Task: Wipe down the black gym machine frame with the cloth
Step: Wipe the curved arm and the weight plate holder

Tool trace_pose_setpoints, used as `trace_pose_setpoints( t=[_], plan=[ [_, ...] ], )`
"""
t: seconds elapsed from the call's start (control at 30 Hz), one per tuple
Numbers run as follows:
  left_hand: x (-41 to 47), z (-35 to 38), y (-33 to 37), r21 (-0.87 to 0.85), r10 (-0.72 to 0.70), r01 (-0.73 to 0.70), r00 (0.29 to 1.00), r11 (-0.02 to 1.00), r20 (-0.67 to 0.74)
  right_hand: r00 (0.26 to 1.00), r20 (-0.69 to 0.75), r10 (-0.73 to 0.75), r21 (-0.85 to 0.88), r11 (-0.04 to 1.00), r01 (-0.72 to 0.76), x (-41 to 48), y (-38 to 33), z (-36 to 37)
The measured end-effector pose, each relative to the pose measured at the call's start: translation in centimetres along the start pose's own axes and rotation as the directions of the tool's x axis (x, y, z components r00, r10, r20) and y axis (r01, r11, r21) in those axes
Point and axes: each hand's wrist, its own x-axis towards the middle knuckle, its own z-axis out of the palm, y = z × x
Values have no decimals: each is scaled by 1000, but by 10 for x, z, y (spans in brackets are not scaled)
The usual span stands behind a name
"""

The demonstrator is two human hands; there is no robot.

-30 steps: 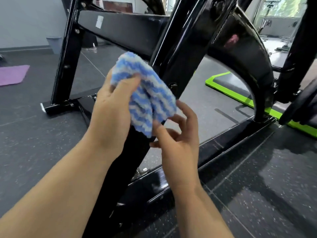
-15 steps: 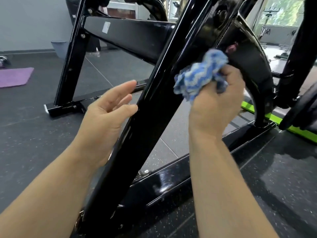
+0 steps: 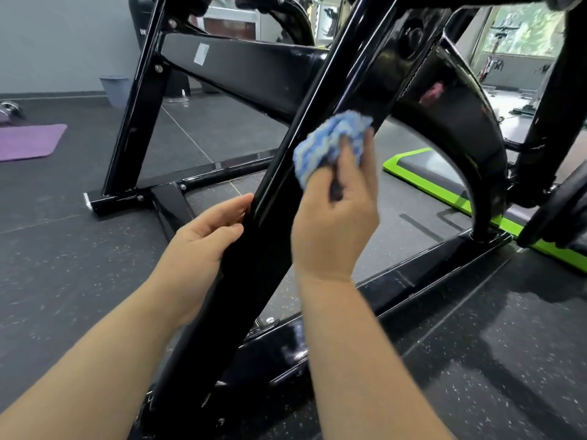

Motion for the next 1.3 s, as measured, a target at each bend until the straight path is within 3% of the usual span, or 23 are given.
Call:
trace_pose_setpoints(
  t=[0.13,0.2,0.27,0.33,0.4,0.5,0.6,0.63,0.73,0.83,0.93,1.03,1.07,1.1,1.17,1.23,1.3],
  plan=[
    [1,1,7,-88,-58,59,998,994,19,945,287,-159,-145,967,207,-93,24,-14],
    [3,-5,9,-106,-67,69,998,992,23,910,359,-208,-146,950,275,-85,31,-21],
    [0,-8,7,-127,-71,72,997,989,13,944,273,-184,-157,960,233,-45,26,-26],
    [-2,-7,1,-98,-64,62,998,993,-14,992,91,-91,-160,981,105,5,19,-25],
    [-6,-6,-4,-70,-72,69,996,995,-43,998,55,1,-112,994,5,15,17,-23],
    [-7,-2,-4,0,-92,92,994,996,-61,986,158,46,-143,990,-23,-50,25,-21],
    [-6,-1,-7,67,-105,110,991,992,-86,921,382,-69,-176,974,145,-117,31,-32],
    [-6,0,-7,70,-104,111,990,991,-93,922,380,-73,-155,978,141,-110,31,-35],
    [-9,-1,-11,107,-104,113,991,988,-88,980,96,174,-78,983,-167,-38,27,-34],
    [-14,-4,-17,194,-92,107,992,975,-82,872,34,489,102,866,-490,35,24,-15],
    [-15,-4,-16,273,-76,93,994,958,-75,666,142,732,164,646,-745,37,27,-7],
    [-7,-4,-8,301,-63,84,995,950,-76,408,296,864,-3,428,-904,15,34,-20],
    [-3,-3,-5,321,-32,58,996,945,-88,342,369,864,-8,371,-929,15,35,-24],
    [0,0,-2,349,16,18,996,937,-92,321,432,843,28,343,-939,20,32,-27],
    [8,12,3,362,131,-91,988,928,-86,419,458,784,226,354,-908,45,34,-26],
    [11,25,8,362,241,-198,967,911,-77,547,391,741,337,437,-834,73,33,-18],
    [13,36,10,385,307,-256,949,887,-75,553,466,690,287,474,-833,80,32,-12]
  ],
)
